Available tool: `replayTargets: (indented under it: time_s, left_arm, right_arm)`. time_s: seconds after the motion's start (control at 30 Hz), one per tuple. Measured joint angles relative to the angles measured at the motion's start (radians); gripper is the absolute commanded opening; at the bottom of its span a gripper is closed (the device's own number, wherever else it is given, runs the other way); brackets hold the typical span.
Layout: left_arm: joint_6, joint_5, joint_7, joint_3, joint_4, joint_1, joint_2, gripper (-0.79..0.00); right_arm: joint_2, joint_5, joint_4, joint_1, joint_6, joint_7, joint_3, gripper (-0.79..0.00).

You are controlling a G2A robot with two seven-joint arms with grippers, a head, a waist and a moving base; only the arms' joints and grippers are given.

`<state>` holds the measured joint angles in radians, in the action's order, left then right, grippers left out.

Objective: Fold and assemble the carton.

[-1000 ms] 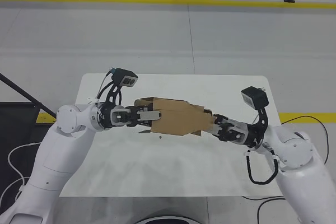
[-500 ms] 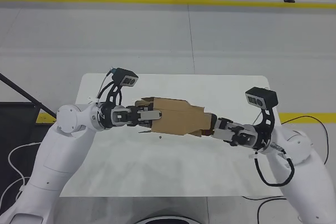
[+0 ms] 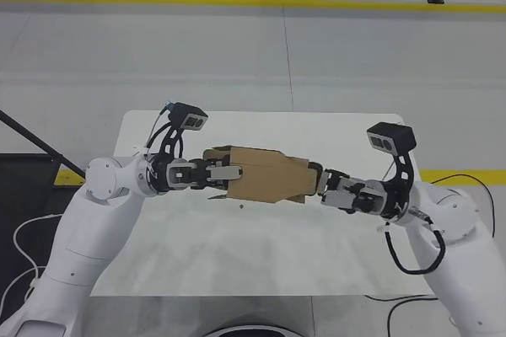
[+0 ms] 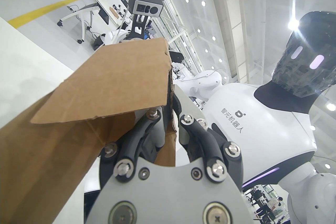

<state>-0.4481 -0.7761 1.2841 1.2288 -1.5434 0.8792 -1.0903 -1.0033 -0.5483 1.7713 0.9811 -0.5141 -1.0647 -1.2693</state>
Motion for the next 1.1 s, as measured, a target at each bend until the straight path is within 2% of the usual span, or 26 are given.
replayTargets:
  time_s: [0.07,0.23,0.57,1.1]
  left_arm:
    - [-0.001,0.000,0.001,0.001,0.001,0.000,0.000,-0.785]
    - [-0.003,-0.004,0.004,0.002,0.002,0.000,-0.002,-0.785]
    - [-0.004,-0.004,0.008,0.005,0.003,0.001,-0.004,-0.785]
    - [-0.005,-0.023,0.028,0.010,-0.001,0.003,-0.007,-0.785]
  right_arm:
    - [0.000,0.010,0.005,0.002,0.009,0.007,-0.001,-0.400]
    - [-0.001,0.020,0.007,0.004,0.020,0.014,-0.002,-0.437]
    - [-0.004,0.038,-0.009,-0.004,0.032,0.022,0.007,-0.446]
    - [-0.002,0.147,0.003,0.028,0.055,0.102,-0.019,-0.440]
